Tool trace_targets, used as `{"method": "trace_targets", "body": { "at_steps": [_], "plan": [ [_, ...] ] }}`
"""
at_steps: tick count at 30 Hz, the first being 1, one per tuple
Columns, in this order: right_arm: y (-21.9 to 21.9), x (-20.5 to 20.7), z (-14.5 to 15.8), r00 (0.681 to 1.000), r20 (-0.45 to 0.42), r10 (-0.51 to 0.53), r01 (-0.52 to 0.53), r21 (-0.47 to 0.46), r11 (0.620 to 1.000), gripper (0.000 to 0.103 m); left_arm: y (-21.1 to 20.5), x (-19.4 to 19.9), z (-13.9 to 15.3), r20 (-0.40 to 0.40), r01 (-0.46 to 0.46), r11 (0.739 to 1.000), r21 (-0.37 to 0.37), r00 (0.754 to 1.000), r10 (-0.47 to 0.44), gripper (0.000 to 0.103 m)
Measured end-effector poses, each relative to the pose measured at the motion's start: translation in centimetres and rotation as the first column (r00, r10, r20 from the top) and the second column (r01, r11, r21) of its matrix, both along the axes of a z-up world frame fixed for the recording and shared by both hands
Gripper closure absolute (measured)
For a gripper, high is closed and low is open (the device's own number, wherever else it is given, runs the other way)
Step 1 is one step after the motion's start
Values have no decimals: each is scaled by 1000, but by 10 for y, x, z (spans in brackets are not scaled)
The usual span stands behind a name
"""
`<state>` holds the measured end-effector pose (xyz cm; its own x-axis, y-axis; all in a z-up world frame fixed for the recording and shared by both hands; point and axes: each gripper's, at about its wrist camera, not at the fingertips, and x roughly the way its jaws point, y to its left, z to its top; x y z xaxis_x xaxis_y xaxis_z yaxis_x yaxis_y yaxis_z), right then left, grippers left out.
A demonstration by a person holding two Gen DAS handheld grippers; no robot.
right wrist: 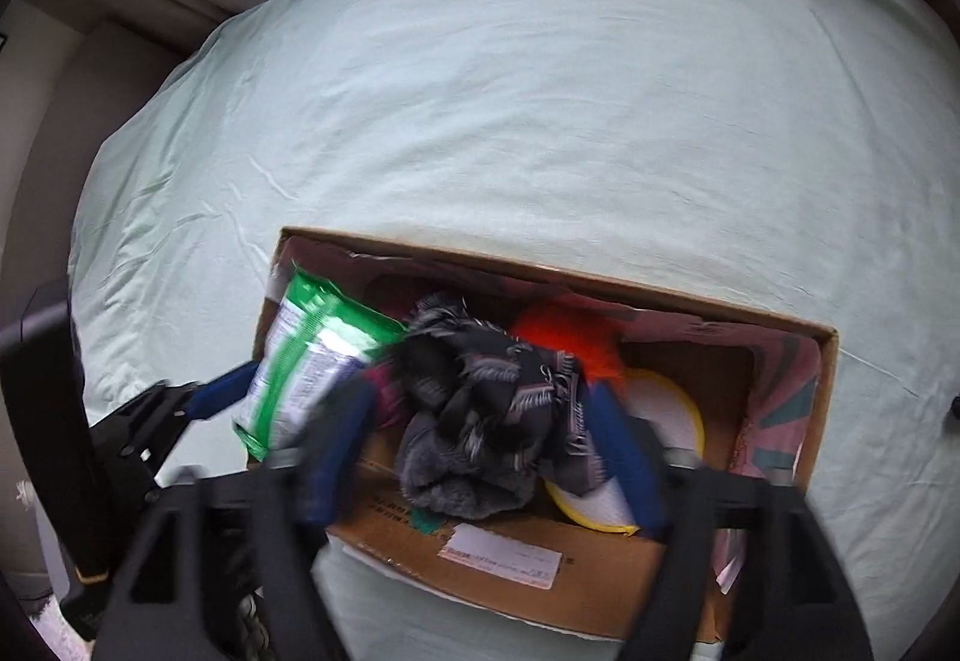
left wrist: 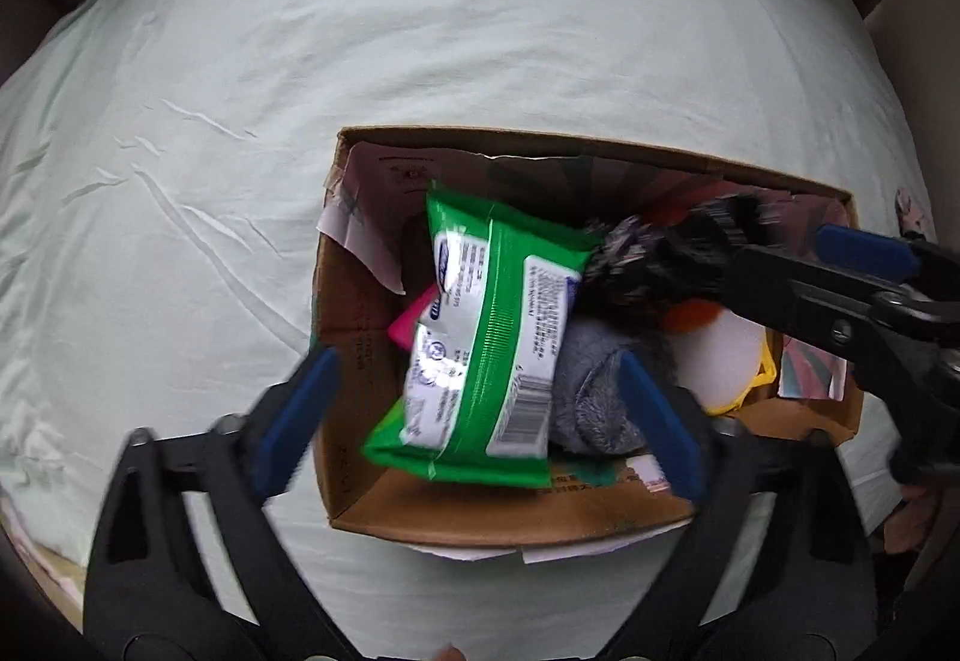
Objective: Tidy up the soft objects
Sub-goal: 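Open both tools to drop the wipes pack and scrunchie into the box, then lift both tools and move toward the black sock and pink fabric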
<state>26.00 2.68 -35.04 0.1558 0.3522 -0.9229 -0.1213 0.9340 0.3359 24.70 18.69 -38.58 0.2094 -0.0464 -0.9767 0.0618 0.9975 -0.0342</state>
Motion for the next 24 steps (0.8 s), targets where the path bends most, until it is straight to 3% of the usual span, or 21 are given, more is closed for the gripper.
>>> {"method": "trace_targets", "body": {
  "at_steps": [1,3,15,24],
  "plan": [
    [-4,-2,1,1000,8,-3,3,1,1000,0,-3,-2,1,1,10,1000,21,1000,-10,0],
    [-9,-4,3,1000,5,-5,5,-4,1000,0,-5,-7,7,33,32,999,42,999,-33,0],
    [-21,-8,13,999,24,-26,26,7,1000,0,-9,-18,17,21,26,999,31,999,-27,0],
    [-20,-33,50,995,100,-27,25,16,1000,0,-7,-38,58,75,24,998,65,997,-29,0]
  ]
}}
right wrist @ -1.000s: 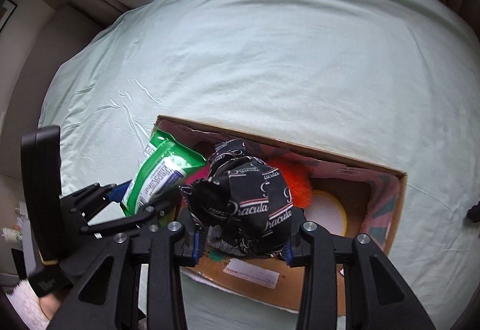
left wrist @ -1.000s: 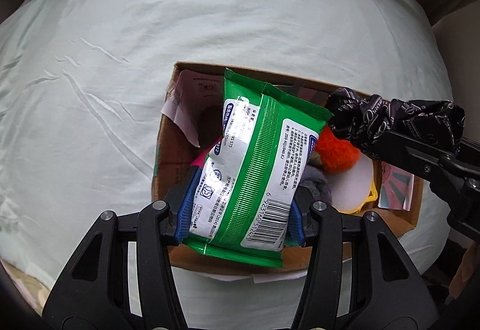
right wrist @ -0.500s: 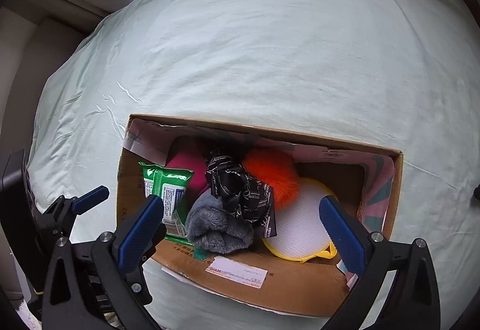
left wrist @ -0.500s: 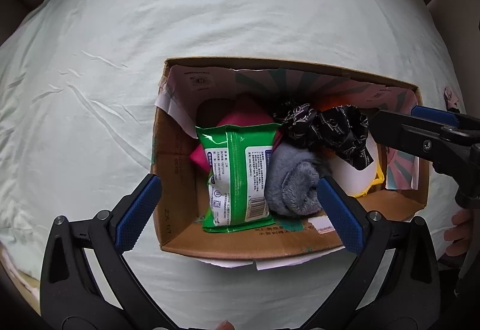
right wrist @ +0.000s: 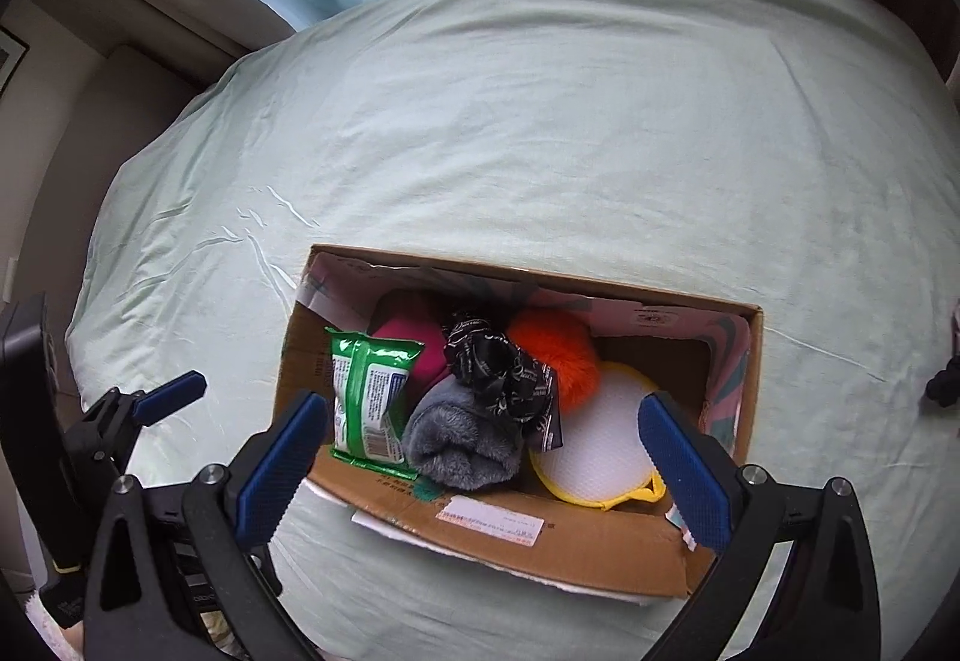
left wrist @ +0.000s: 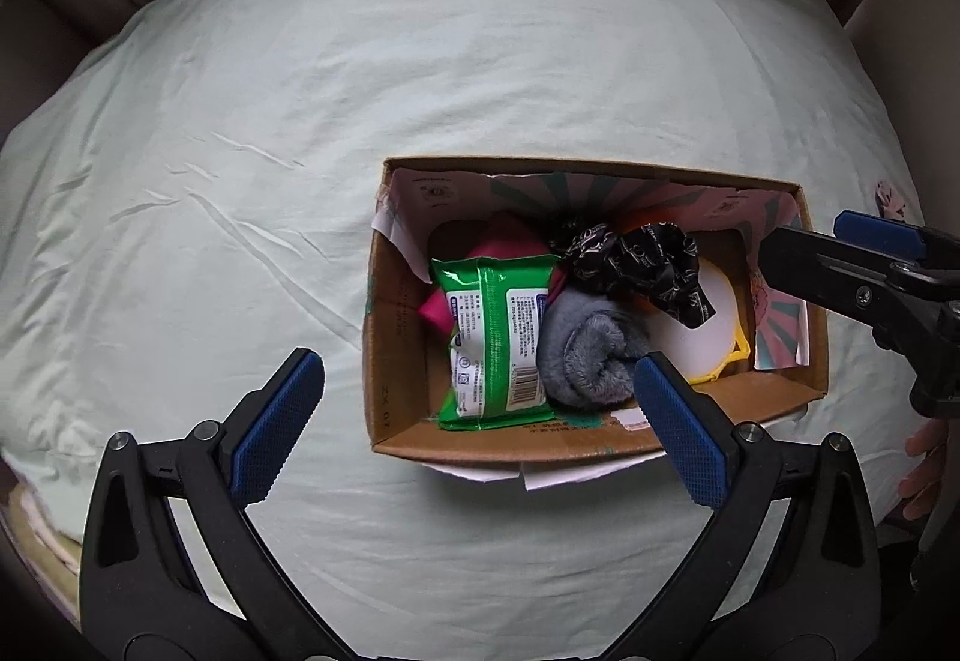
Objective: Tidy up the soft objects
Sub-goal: 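Lift both tools and move toward the black sock and pink fabric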
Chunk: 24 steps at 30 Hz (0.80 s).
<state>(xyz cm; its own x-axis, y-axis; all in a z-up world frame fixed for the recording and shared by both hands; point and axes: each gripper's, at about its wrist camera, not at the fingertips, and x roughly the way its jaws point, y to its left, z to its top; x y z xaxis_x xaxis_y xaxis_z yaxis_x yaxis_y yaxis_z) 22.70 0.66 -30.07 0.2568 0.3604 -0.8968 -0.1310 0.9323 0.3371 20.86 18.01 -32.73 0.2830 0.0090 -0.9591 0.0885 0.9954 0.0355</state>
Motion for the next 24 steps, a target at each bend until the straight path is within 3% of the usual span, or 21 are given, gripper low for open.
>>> {"method": "trace_targets", "body": {
  "at_steps": [4,12,16,24],
  "plan": [
    [-1,-15,23,1000,26,-2,3,-26,1000,0,4,-15,28,48,-4,1000,27,999,3,0],
    [-11,-65,90,980,195,36,-14,-117,993,0,10,-53,87,143,-47,999,26,989,43,0],
    [-30,-96,119,964,266,24,6,-111,994,0,-2,-73,114,194,-41,999,27,980,35,0],
    [-87,-152,169,909,410,-73,124,-99,987,0,-46,-116,173,358,-31,998,48,933,12,0]
  ]
}}
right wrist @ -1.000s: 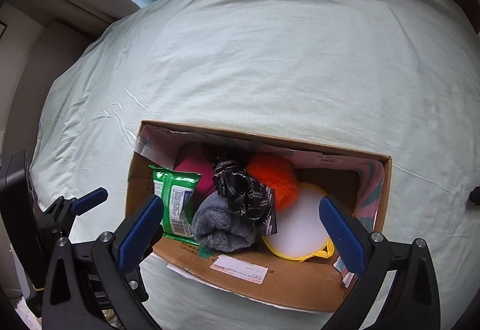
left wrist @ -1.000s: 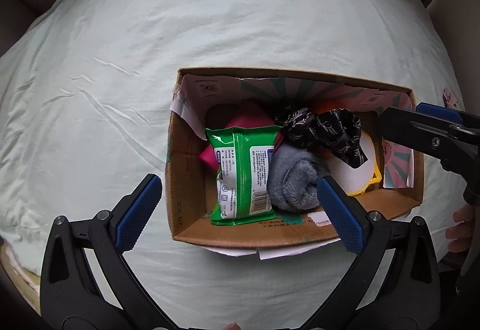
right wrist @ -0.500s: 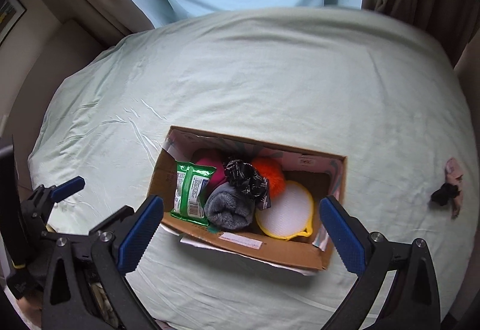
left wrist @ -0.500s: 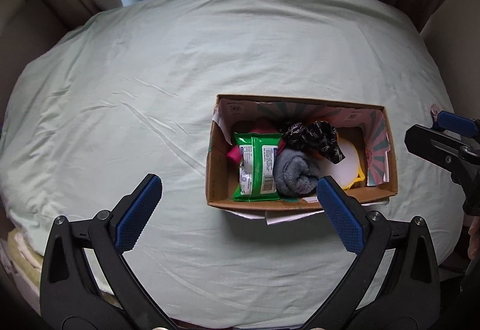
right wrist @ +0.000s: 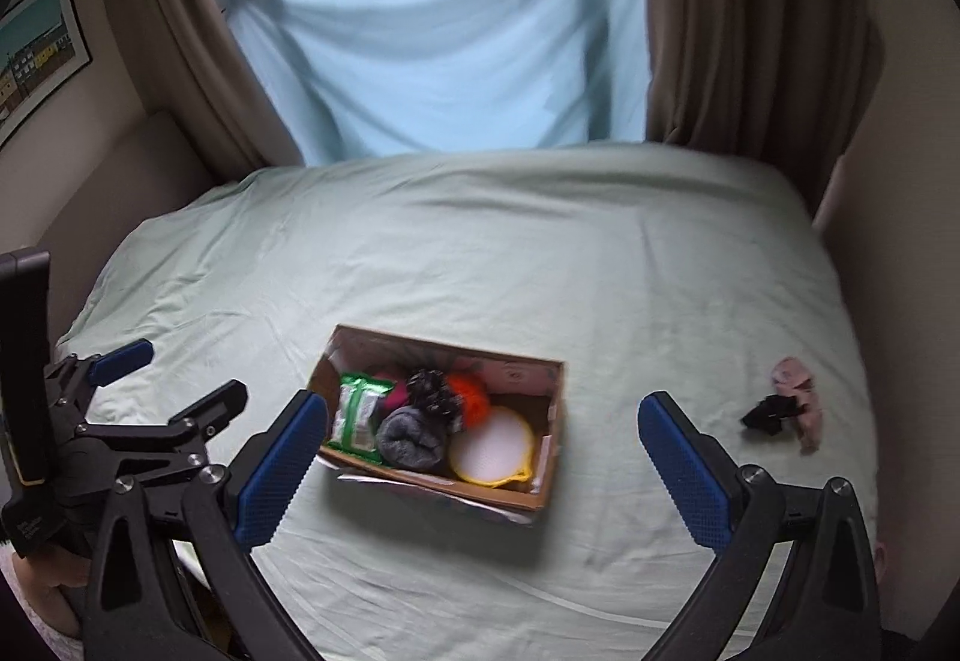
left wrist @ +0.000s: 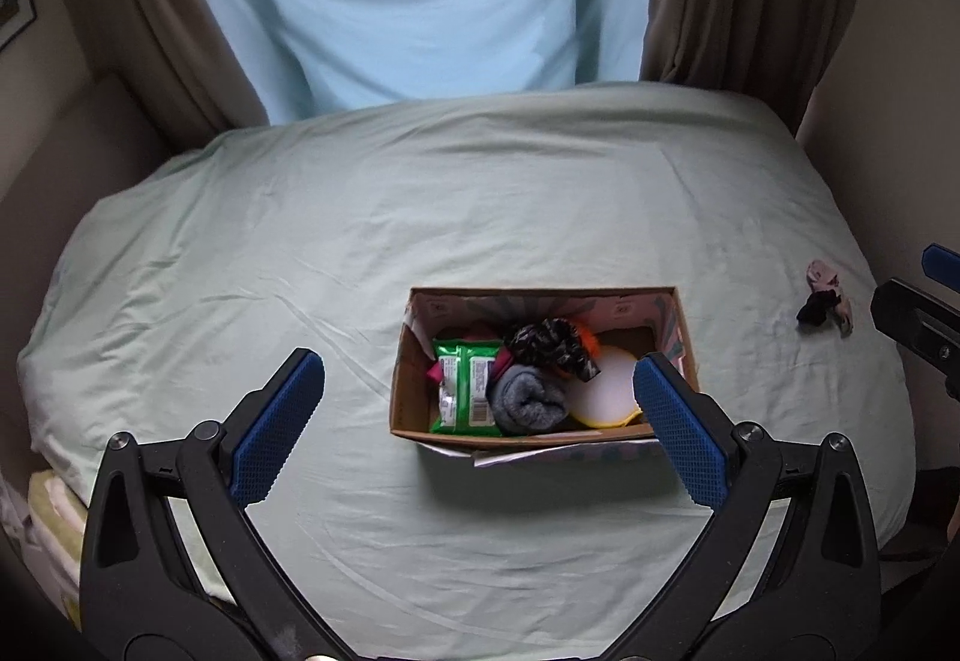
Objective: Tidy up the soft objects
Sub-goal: 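Lift both tools and move toward the black sock and pink fabric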
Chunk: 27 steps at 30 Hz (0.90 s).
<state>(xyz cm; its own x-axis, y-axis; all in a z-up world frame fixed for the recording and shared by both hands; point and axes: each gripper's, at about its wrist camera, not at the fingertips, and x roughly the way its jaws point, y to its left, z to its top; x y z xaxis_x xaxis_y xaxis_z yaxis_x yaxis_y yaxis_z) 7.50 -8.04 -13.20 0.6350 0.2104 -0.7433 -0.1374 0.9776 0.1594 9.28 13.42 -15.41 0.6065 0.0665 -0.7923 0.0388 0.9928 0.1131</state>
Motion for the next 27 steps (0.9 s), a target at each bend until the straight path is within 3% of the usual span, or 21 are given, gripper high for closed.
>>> {"method": "trace_targets", "body": {
  "at_steps": [5,10,18,27],
  "plan": [
    [-39,-30,19,993,64,-95,96,-10,995,0,-35,-23,25,72,40,999,-14,997,-39,0],
    [-83,-48,23,980,82,-181,179,24,983,0,-75,-35,30,87,95,995,-42,992,-91,0],
    [-166,-51,14,954,88,-287,284,49,958,0,-149,-29,22,71,185,982,-48,981,-181,0],
    [-260,-19,-27,947,34,-320,320,-1,947,0,-255,5,-11,59,297,951,-86,954,-293,0]
  ]
}}
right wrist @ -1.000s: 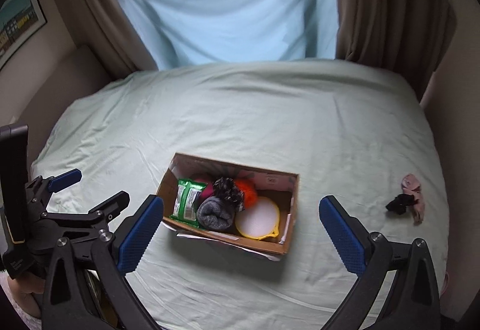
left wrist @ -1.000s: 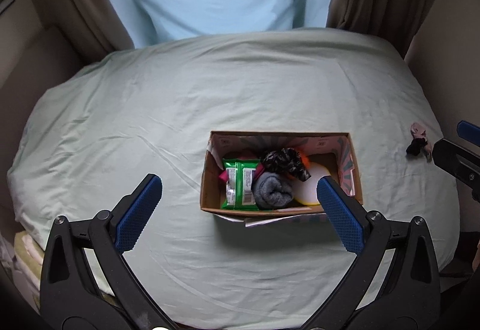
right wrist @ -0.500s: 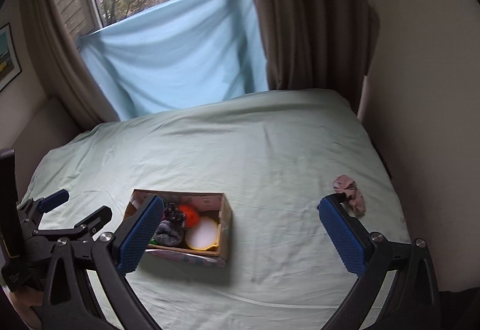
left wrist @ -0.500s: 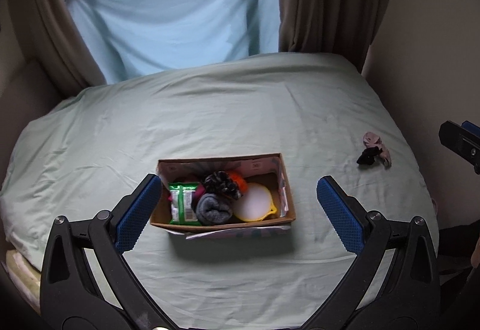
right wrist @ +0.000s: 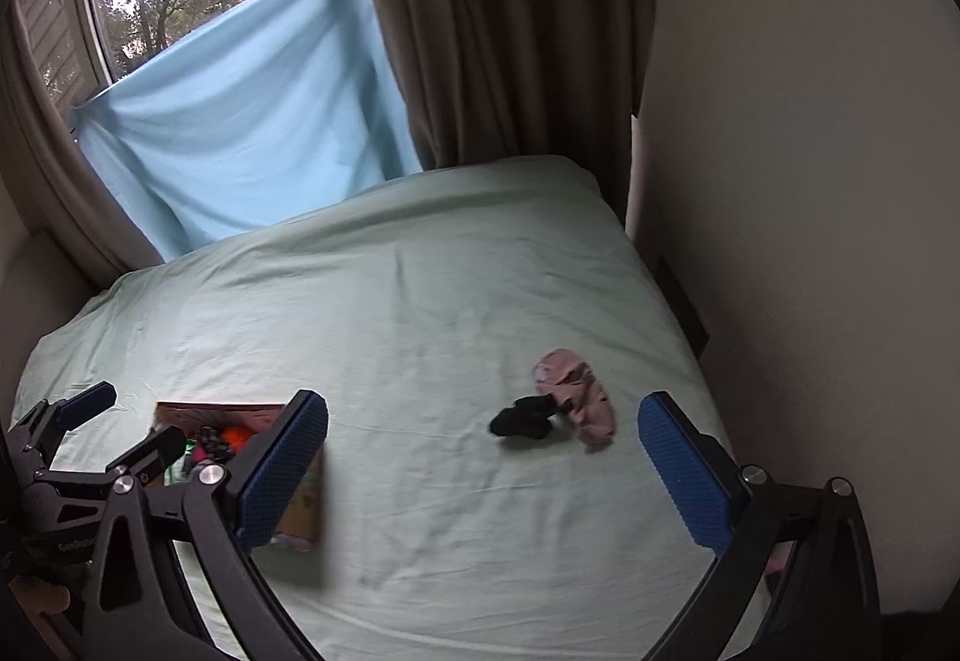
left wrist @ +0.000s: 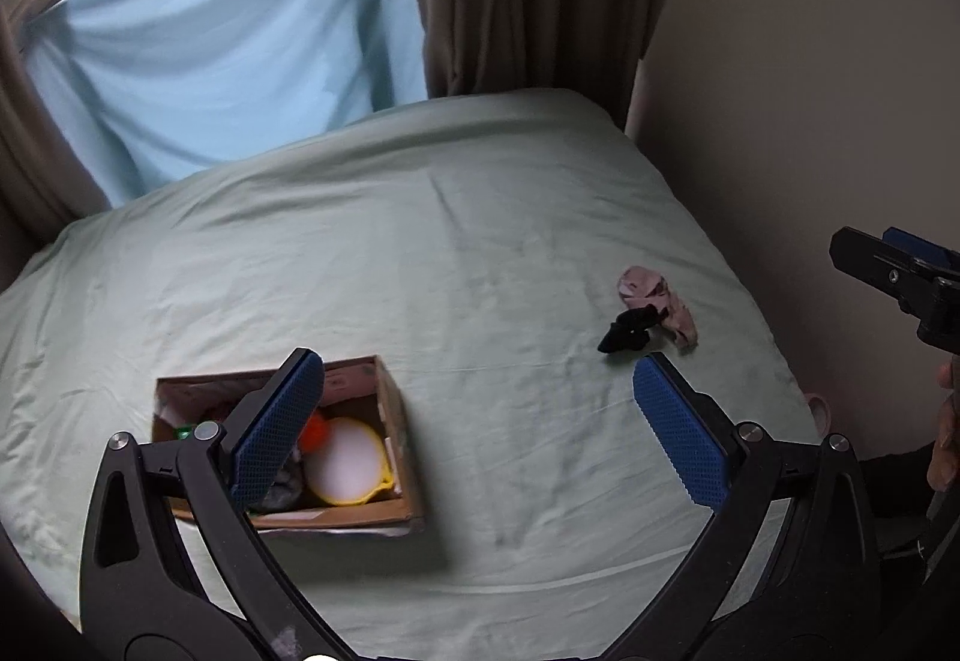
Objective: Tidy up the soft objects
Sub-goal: 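Lift both tools and move toward the black sock and pink fabric, then grasp the black sock with the left tool while the right tool grasps the pink fabric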
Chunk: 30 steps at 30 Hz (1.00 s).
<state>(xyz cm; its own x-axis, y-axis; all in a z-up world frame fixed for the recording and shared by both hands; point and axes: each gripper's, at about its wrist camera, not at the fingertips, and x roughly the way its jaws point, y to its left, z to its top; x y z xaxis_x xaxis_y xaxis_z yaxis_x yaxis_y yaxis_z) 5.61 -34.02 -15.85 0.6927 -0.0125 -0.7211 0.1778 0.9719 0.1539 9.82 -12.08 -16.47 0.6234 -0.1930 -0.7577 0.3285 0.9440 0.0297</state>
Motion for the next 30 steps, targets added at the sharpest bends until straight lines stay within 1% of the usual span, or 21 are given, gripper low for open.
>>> {"method": "trace_targets", "body": {
  "at_steps": [4,7,10,13,18,21,24,26,27,28,29,30],
  "plan": [
    [-37,26,-23,1000,-18,20,-20,-3,1000,0,-46,25,-28,-30,42,999,-9,999,-42,0],
    [-60,48,-44,999,-34,39,-39,-4,999,0,-79,45,-55,-55,70,997,-16,996,-71,0],
    [-80,70,-68,997,-54,56,-56,0,998,0,-113,63,-86,-96,120,992,-38,988,-123,0],
    [-94,91,-99,993,-68,94,-95,-13,995,0,-143,80,-120,-124,168,985,-52,977,-173,0],
    [-112,120,-148,982,-94,161,-163,-9,987,0,-187,101,-174,-124,253,967,-28,959,-254,0],
    [-117,137,-182,971,-122,205,-208,-10,978,0,-207,113,-208,-146,293,956,-14,945,-292,1],
    [-121,153,-215,960,-157,230,-236,-19,972,0,-224,123,-241,-164,332,943,8,931,-326,4],
    [-121,162,-238,952,-181,247,-252,-9,968,0,-233,127,-260,-171,355,934,32,923,-345,8],
    [-121,165,-246,949,-190,252,-258,-9,966,0,-236,129,-270,-179,366,930,38,918,-354,12],
    [-120,168,-256,944,-200,262,-270,-12,963,3,-238,130,-276,-186,376,926,41,913,-362,17],
    [-119,170,-262,940,-208,272,-280,-10,960,7,-240,130,-285,-192,386,921,49,909,-370,19],
    [-118,172,-268,934,-217,282,-290,-6,957,8,-242,131,-293,-198,393,917,60,906,-375,25]
  ]
}}
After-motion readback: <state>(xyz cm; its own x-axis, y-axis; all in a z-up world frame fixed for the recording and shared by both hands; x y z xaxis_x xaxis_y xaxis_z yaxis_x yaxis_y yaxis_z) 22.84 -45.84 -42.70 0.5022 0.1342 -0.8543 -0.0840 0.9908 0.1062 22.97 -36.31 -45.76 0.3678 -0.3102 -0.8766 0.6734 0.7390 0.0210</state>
